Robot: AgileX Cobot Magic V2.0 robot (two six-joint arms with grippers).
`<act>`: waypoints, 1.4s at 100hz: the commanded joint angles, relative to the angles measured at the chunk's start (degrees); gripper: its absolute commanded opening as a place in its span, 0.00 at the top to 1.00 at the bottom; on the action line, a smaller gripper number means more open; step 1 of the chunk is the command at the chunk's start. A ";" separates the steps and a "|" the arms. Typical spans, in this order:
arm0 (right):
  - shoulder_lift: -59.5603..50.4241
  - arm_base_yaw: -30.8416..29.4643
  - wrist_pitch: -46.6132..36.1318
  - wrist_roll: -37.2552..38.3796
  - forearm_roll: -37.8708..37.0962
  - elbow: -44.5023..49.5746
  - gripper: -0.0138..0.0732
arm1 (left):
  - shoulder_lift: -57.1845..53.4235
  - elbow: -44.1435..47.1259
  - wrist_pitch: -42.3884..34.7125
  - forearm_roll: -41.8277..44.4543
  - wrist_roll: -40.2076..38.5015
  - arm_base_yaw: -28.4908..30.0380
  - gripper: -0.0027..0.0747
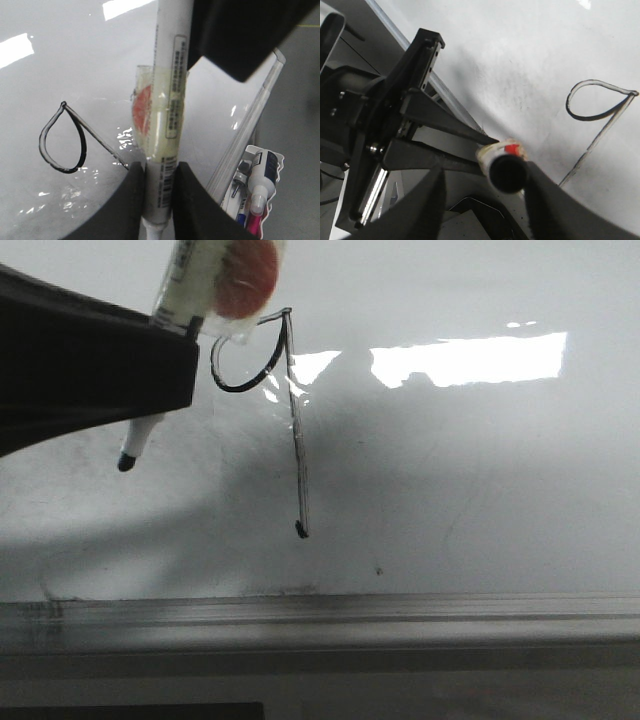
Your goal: Write number 9 on whiteboard
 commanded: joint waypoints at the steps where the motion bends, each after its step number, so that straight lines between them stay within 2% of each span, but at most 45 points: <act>1: -0.88 0.12 -4.00 -0.54 0.56 -1.94 0.29 | -0.31 -1.61 -4.76 -7.46 -2.11 -0.30 0.99; 15: -0.88 0.12 -3.96 -0.54 0.45 -1.94 0.30 | -0.31 -1.61 -4.76 -31.29 -1.25 -0.05 0.99; 22: -0.88 0.12 -3.44 -0.54 0.45 -1.94 0.30 | -0.31 -1.61 -4.52 -39.56 1.32 -0.05 0.99; 40: -0.88 0.12 -1.82 -0.54 0.45 -1.94 0.30 | -0.31 -1.61 -0.23 -51.64 5.09 -0.05 0.99; 55: -0.88 0.12 -1.53 -0.19 0.45 -1.94 0.30 | -0.16 -1.61 0.77 -61.08 14.74 -0.05 0.99; 62: -0.88 0.12 -1.53 -0.19 0.55 -1.94 0.30 | -0.16 -1.61 0.77 -61.58 17.69 -0.05 0.99; 80: -0.88 0.12 -1.53 -0.19 0.66 -1.94 0.30 | -0.16 -1.61 1.03 -61.47 17.70 -0.05 0.98; 85: -0.88 0.12 -1.53 -0.19 0.66 -1.94 0.30 | -0.16 -1.61 1.40 -60.59 17.70 -0.05 0.94; 92: -1.00 0.12 -1.67 -0.19 0.54 -1.94 0.31 | -0.29 -1.61 2.29 -59.64 17.60 -0.16 0.79; 99: -2.18 0.40 -4.34 -0.38 -1.17 -1.21 0.40 | -1.23 -1.61 2.74 -59.64 17.18 -0.16 0.63; 100: -2.58 0.52 -5.23 -0.38 -1.49 -0.88 0.45 | -1.52 -1.61 2.74 -59.64 17.17 -0.16 0.61; 101: -2.80 0.62 -5.23 -0.38 -1.66 -0.68 0.45 | -1.71 -1.61 2.74 -59.64 17.17 -0.16 0.59; 107: -5.22 0.74 -8.82 -0.38 -1.96 1.27 0.64 | -3.69 -1.61 2.74 -59.64 17.07 -0.16 0.53; 114: -8.36 0.74 -11.52 -0.38 -2.42 3.93 0.88 | -6.59 -1.61 2.37 -59.00 17.07 -0.16 0.53; 116: -9.33 0.74 -12.03 -0.38 -2.70 4.82 0.92 | -7.57 -1.61 2.37 -58.44 17.18 -0.16 0.53; 131: -16.26 0.74 -15.81 -0.38 -5.25 12.51 0.91 | -14.47 -1.50 2.60 -53.47 17.30 -0.16 0.55; 136: -19.08 0.74 -17.77 -0.38 -5.84 15.71 0.91 | -16.58 -1.17 2.86 -52.41 17.61 -0.16 0.63; 140: -21.64 0.74 -19.89 -0.38 -7.09 18.75 0.91 | -18.30 -0.40 3.01 -50.95 17.61 -0.16 0.73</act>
